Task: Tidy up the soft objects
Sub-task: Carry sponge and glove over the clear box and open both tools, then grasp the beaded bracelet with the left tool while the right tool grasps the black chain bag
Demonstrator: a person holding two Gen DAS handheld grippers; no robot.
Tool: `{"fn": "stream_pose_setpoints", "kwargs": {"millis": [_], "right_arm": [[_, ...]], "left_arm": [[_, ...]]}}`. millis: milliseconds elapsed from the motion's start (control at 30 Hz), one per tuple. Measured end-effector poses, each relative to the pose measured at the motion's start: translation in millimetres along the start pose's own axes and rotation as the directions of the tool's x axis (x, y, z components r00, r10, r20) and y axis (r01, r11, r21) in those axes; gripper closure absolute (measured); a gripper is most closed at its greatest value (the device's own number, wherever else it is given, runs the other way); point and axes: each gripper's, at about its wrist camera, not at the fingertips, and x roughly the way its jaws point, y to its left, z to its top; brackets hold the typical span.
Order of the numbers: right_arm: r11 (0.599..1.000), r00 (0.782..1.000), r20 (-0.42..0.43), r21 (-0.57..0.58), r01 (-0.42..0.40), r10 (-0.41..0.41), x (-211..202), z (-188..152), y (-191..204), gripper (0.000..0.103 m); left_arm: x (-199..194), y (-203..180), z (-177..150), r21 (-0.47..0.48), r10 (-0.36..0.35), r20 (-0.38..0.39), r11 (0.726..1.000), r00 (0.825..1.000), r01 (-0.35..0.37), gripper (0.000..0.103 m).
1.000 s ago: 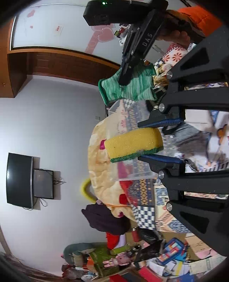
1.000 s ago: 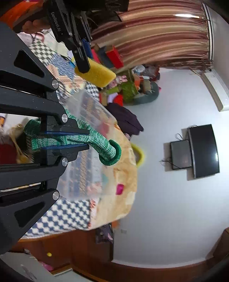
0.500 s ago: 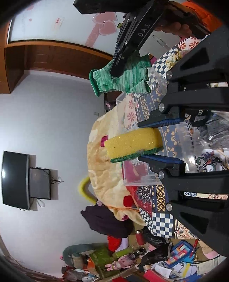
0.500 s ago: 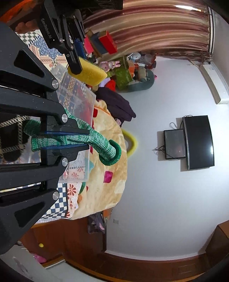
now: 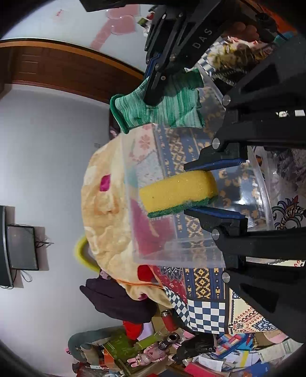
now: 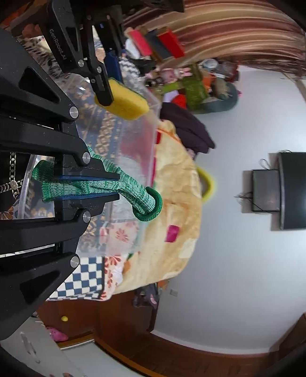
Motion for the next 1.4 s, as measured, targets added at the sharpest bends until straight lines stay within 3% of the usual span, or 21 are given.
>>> {"fn": "stream_pose_setpoints", "kwargs": {"millis": [200,333,600,700,767,1033,1233,1400], "right_arm": [[1.0,0.998,-0.068,-0.023,-0.014,0.013,7,-3,-3,0.095],[0.999,0.996,-0.086,-0.028,-0.02,0.017,5,-2,-5,0.092],[0.999,0.997,-0.067,-0.026,-0.032,0.03,-5,-3,-7,0.065],[1.0,0.999,-0.029,-0.017,-0.024,0.024,-15,-2,-9,0.05],[1.0,1.0,-0.005,-0.011,-0.02,0.02,-20,0,-8,0.041],[0.999,0.994,0.109,0.026,-0.031,0.028,-54,2,-12,0.021],[0.998,0.99,0.135,0.013,-0.053,0.051,-70,-9,-9,0.019],[0.997,0.991,0.112,0.009,-0.071,0.07,-71,-26,-5,0.016]], "left_arm": [[6,-5,-4,0.016,0.009,-0.012,1.0,1.0,-0.009,0.074],[7,-4,-3,0.016,0.018,-0.013,1.0,1.0,-0.018,0.062],[-14,-7,-2,0.015,0.023,0.037,1.0,0.999,-0.023,0.049],[-28,-7,-2,0.006,0.013,0.075,1.0,0.997,-0.013,0.043],[-39,-7,-3,-0.001,0.01,0.104,1.0,0.995,-0.01,0.036],[-80,-4,-10,0.009,0.047,0.189,0.999,0.981,-0.049,0.006],[-96,2,-28,0.026,0.067,0.192,0.997,0.979,-0.073,0.004],[-99,9,-52,0.033,0.086,0.152,0.995,0.985,-0.092,0.004]]}}
